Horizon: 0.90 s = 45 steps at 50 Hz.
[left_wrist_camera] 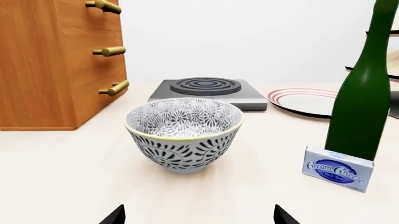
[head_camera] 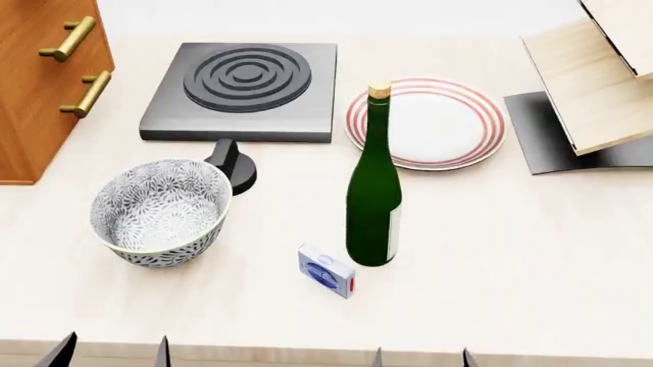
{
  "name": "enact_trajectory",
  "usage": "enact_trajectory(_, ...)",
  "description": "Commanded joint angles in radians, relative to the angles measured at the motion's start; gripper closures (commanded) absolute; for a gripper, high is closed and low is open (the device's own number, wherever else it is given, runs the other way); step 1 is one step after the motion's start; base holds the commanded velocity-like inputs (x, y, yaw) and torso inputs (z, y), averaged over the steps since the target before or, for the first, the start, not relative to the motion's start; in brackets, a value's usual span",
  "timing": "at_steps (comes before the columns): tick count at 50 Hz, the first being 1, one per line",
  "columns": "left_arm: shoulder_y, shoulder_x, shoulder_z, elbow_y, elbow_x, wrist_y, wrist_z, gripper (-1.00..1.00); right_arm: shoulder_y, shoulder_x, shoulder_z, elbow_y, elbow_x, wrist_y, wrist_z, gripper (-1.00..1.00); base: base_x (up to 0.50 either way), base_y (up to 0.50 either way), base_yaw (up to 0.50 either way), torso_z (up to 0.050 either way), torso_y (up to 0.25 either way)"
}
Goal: Pick up the akita bowl and put it on the plate.
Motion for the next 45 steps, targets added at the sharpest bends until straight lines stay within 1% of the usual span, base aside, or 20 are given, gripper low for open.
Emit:
enact_trajectory(1, -0.006, -0.028, 0.022, 0.078, -0.006, -0.034, -0.028, -1.00, 0.013, 0.025, -0.021, -0.079, 0.001, 0.049, 0.031, -1.00, 0.00, 0.00, 0.00, 0.000, 0.000)
enact_trajectory(4, -0.010, -0.041, 0.019, 0.162, -0.002, -0.081, -0.041, -1.00, 0.017, 0.032, -0.011, -0.156, 0.001, 0.083, 0.048, -1.00, 0.00, 0.00, 0.00, 0.000, 0.000)
enact_trajectory(6, -0.011, -0.042, 0.017, 0.182, -0.004, -0.088, -0.049, -1.00, 0.017, 0.037, -0.012, -0.176, 0.006, 0.100, 0.048, -1.00, 0.00, 0.00, 0.00, 0.000, 0.000)
enact_trajectory(8, -0.010, -0.052, 0.016, 0.261, -0.001, -0.134, -0.058, -1.00, 0.015, 0.043, -0.007, -0.246, 0.006, 0.123, 0.057, -1.00, 0.00, 0.00, 0.00, 0.000, 0.000)
enact_trajectory(12, 0.001, -0.066, 0.011, 0.380, -0.007, -0.179, -0.069, -1.00, 0.012, 0.050, -0.003, -0.295, 0.018, 0.140, 0.065, -1.00, 0.00, 0.00, 0.00, 0.000, 0.000)
enact_trajectory(17, 0.016, -0.074, -0.001, 0.432, -0.015, -0.175, -0.083, -1.00, 0.000, 0.058, 0.004, -0.344, 0.034, 0.149, 0.075, -1.00, 0.00, 0.00, 0.00, 0.000, 0.000)
enact_trajectory(24, 0.030, -0.085, -0.030, 0.457, -0.034, -0.159, -0.101, -1.00, -0.016, 0.072, 0.022, -0.393, 0.058, 0.154, 0.087, -1.00, 0.00, 0.00, 0.00, 0.000, 0.000)
enact_trajectory(35, 0.062, -0.101, -0.066, 0.521, -0.060, -0.142, -0.125, -1.00, 0.002, 0.087, 0.089, -0.353, 0.114, 0.145, 0.116, -1.00, 0.00, 0.00, 0.00, 0.000, 0.000)
enact_trajectory(38, 0.065, -0.103, -0.095, 0.521, -0.079, -0.124, -0.135, -1.00, -0.004, 0.093, 0.117, -0.369, 0.139, 0.149, 0.125, -1.00, 0.00, 0.00, 0.00, 0.000, 0.000)
enact_trajectory(45, 0.070, -0.107, -0.133, 0.517, -0.107, -0.114, -0.151, -1.00, -0.011, 0.102, 0.127, -0.374, 0.145, 0.136, 0.135, -1.00, 0.00, 0.00, 0.00, 0.000, 0.000)
